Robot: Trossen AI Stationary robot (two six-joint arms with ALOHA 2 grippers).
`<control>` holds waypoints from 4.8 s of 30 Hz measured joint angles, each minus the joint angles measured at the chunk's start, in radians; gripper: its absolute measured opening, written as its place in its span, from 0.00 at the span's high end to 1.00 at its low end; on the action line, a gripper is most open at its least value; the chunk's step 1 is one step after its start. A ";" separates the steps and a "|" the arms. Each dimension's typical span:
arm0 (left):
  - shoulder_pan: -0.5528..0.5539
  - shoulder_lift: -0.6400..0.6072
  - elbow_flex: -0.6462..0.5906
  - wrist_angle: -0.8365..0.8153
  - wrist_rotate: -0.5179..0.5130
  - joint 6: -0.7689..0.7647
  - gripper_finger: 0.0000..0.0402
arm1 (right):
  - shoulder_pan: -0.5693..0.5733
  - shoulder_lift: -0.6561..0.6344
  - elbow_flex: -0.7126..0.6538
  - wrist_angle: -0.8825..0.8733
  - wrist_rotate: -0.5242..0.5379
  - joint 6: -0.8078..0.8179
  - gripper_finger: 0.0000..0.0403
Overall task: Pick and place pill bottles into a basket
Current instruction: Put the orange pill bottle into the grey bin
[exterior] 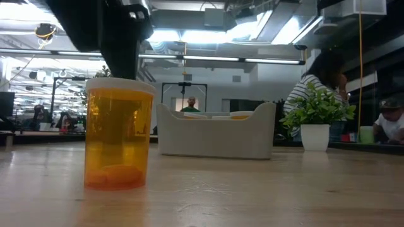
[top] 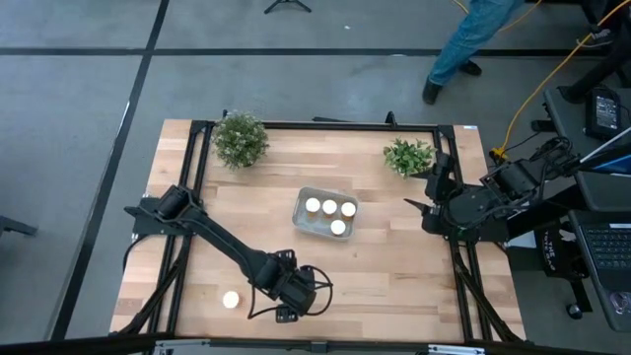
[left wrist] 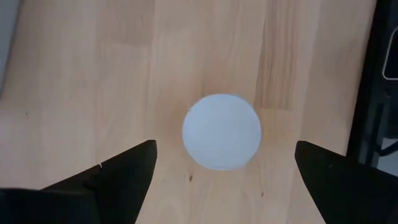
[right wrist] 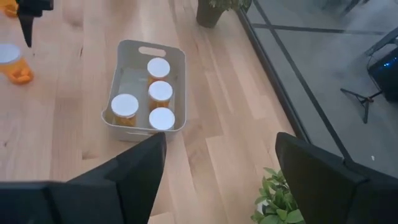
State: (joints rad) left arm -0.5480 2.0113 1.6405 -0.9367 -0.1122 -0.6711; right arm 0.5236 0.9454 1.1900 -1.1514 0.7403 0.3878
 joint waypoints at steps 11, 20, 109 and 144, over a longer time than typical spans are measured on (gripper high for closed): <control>0.009 0.071 0.000 0.006 -0.026 0.002 0.07 | 0.000 -0.002 0.000 -0.001 0.000 -0.004 0.24; 0.020 0.089 0.000 0.054 -0.008 0.004 0.11 | 0.000 -0.001 0.000 -0.002 -0.006 -0.004 0.24; 0.407 0.093 0.139 -0.230 -0.102 0.562 0.51 | 0.000 -0.001 0.000 -0.002 -0.054 -0.024 0.24; 0.447 0.045 0.081 -0.147 -0.070 0.497 0.36 | 0.000 -0.001 0.001 -0.041 -0.054 -0.032 0.24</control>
State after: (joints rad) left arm -0.1013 2.0563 1.7214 -1.0837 -0.1817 -0.1739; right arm 0.5233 0.9440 1.1908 -1.1919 0.6865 0.3557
